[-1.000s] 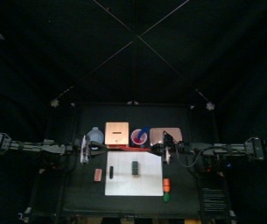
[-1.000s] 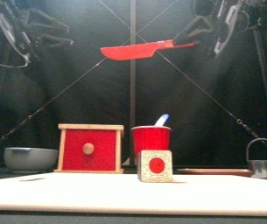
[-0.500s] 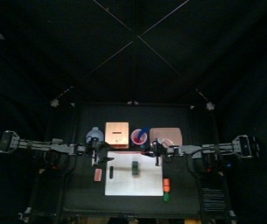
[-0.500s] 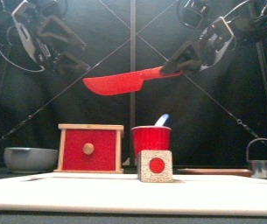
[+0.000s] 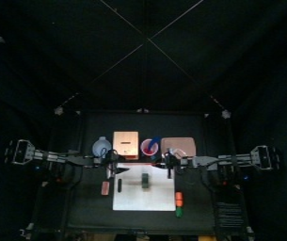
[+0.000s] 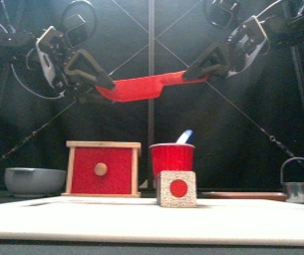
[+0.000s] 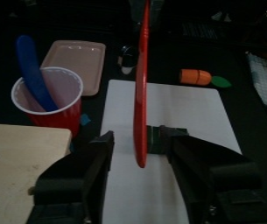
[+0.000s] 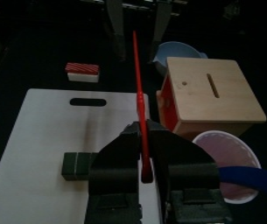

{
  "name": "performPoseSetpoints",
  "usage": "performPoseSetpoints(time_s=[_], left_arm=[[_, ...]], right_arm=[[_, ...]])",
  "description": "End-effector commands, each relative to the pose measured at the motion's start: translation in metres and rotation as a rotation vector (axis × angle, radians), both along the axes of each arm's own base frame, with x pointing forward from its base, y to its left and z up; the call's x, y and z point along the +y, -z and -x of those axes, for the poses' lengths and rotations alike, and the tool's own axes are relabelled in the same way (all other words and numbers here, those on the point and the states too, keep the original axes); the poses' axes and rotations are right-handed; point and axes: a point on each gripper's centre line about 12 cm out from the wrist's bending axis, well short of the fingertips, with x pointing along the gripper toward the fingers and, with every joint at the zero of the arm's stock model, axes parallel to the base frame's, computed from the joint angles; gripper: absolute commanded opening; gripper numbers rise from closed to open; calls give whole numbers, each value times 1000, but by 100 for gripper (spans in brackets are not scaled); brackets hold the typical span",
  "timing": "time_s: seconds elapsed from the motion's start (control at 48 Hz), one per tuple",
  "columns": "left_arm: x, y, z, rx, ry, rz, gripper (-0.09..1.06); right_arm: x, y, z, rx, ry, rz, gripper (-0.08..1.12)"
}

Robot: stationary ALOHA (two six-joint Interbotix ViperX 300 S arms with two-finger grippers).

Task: Cut the sushi into 4 pieces with the knife
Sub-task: Grasp knife edge with left hand

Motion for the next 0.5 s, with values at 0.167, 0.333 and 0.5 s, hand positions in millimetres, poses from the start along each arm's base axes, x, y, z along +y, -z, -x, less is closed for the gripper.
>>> performPoseSetpoints(time_s=[0.167,0.333,0.5], left_arm=[[0,-9,-5,-32,4,-11,54],[-1,-5,-6,-21,13,-20,40],[-7,8,-10,21,38,-22,29]], right_arm=[[2,-11,1,-39,-1,-8,7],[2,-3,-1,-15,15,-55,7],[3,15,-5,58,42,-120,7]])
